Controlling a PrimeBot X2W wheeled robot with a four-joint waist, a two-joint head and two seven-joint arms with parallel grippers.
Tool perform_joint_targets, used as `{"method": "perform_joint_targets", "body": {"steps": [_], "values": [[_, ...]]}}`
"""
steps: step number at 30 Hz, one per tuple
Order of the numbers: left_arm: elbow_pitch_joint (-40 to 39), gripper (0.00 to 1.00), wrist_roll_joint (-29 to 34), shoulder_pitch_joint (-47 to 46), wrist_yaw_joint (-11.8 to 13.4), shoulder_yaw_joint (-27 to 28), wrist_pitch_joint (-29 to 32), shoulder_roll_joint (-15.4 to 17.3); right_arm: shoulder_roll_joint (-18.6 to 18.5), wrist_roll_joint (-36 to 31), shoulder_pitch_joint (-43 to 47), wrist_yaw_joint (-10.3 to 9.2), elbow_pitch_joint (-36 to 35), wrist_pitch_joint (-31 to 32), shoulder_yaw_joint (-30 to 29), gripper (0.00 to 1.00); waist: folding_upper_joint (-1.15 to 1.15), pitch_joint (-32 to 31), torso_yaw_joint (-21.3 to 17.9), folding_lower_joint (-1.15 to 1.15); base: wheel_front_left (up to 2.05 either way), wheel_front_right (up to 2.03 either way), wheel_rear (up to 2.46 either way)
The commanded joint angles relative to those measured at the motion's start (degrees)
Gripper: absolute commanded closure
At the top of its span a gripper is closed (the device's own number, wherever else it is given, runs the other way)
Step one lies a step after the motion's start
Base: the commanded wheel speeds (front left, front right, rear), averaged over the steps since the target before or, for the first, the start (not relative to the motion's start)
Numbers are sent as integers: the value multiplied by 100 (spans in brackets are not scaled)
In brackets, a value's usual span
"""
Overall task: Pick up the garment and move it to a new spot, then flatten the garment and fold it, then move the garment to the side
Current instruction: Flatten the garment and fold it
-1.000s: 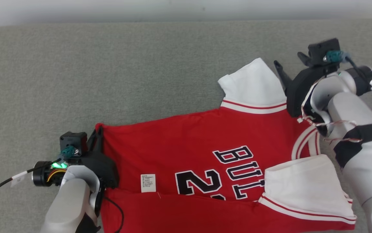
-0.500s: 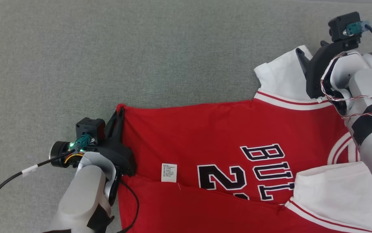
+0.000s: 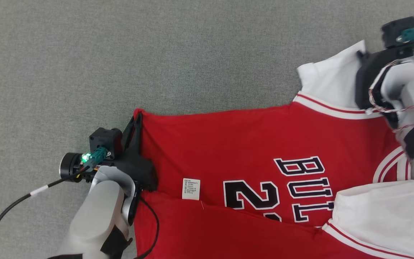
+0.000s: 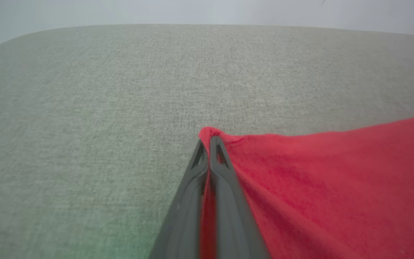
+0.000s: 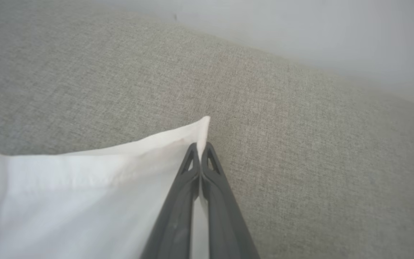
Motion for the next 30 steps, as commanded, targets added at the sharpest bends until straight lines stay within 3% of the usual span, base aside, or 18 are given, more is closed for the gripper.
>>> {"method": "perform_joint_targets", "body": {"steps": [1, 16, 24, 30], "values": [[-47, 100, 29, -98, 24, 5, 15, -13, -26, -65, -120, -18, 48, -128, -29, 100, 0, 2, -7, 0, 0, 0, 0], [-334, 100, 306, -581, -69, 147, 2, 276, 125, -605, -308, -18, 726, -1461, -563, 100, 0, -196, -268, 0, 0, 0, 0], [-444, 100, 292, 91, -117, 326, 1, 368, 369, -384, 284, -18, 758, -2156, -839, 100, 0, -743, -540, 0, 0, 0, 0], [-711, 100, 230, 819, -139, 634, 1, 476, 412, -63, 998, -18, 395, -2399, -827, 100, 0, -1223, -776, 0, 0, 0, 0]]}}
